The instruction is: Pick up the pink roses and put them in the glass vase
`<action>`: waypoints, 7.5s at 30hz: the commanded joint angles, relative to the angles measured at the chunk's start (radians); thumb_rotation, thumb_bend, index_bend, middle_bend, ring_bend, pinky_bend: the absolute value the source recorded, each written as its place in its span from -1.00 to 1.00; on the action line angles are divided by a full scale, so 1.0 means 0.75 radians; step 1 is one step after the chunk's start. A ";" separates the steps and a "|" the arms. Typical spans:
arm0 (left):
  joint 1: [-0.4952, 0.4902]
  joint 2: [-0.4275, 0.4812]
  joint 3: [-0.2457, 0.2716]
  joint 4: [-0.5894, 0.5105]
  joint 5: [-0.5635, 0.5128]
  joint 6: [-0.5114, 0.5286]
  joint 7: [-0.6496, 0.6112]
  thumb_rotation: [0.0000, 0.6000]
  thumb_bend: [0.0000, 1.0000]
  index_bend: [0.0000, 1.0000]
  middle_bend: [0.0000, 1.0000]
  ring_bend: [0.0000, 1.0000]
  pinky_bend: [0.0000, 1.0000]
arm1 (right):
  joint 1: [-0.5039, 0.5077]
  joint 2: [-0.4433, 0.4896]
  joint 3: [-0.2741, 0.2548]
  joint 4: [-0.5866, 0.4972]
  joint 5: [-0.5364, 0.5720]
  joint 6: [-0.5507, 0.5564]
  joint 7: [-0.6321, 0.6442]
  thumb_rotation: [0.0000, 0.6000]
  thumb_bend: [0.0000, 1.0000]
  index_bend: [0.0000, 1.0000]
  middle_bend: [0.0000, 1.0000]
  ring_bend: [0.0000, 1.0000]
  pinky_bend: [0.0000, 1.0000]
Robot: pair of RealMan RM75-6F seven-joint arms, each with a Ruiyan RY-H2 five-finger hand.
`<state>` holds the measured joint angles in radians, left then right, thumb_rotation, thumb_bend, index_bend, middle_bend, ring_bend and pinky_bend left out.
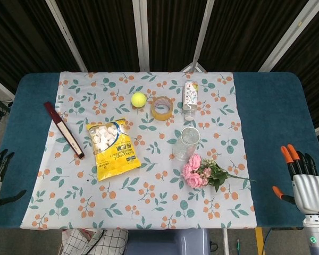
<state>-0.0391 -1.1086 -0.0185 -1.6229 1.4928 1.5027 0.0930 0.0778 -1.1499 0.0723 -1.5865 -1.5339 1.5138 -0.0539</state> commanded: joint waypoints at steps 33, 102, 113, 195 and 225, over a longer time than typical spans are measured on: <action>-0.038 0.050 0.033 -0.021 0.033 -0.086 -0.111 1.00 -1.00 -1.00 -1.00 -1.00 -1.00 | 0.410 -0.292 0.056 -0.127 0.224 -0.638 -0.294 1.00 -0.61 -0.98 -0.80 -0.82 -1.00; -0.070 0.053 0.020 -0.050 -0.033 -0.148 -0.118 1.00 -1.00 -1.00 -1.00 -1.00 -1.00 | 0.650 -0.318 0.884 -0.390 0.722 -0.158 1.074 1.00 -0.28 -0.08 -0.01 0.01 -0.23; -0.069 0.073 0.027 -0.049 -0.034 -0.160 -0.169 1.00 -1.00 -1.00 -1.00 -1.00 -1.00 | 0.843 -0.551 0.872 -0.145 0.745 -0.190 1.032 1.00 -0.28 -0.08 -0.01 0.01 -0.23; -0.086 0.102 0.052 -0.062 -0.011 -0.191 -0.214 1.00 -1.00 -1.00 -1.00 -1.00 -1.00 | 0.665 -0.872 0.640 -0.007 0.653 -0.238 0.925 1.00 -0.28 -0.28 -0.03 -0.12 -0.53; -0.085 0.105 0.054 -0.067 -0.012 -0.191 -0.224 1.00 -1.00 -1.00 -1.00 -1.00 -1.00 | 0.552 -0.693 0.509 -0.099 0.534 -0.381 0.902 1.00 -0.29 -1.00 -1.00 -1.00 -1.00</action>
<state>-0.1031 -1.0296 0.0219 -1.6731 1.4834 1.3594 -0.0747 0.5032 -1.6830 0.4635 -1.6500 -1.1285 1.2324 0.6293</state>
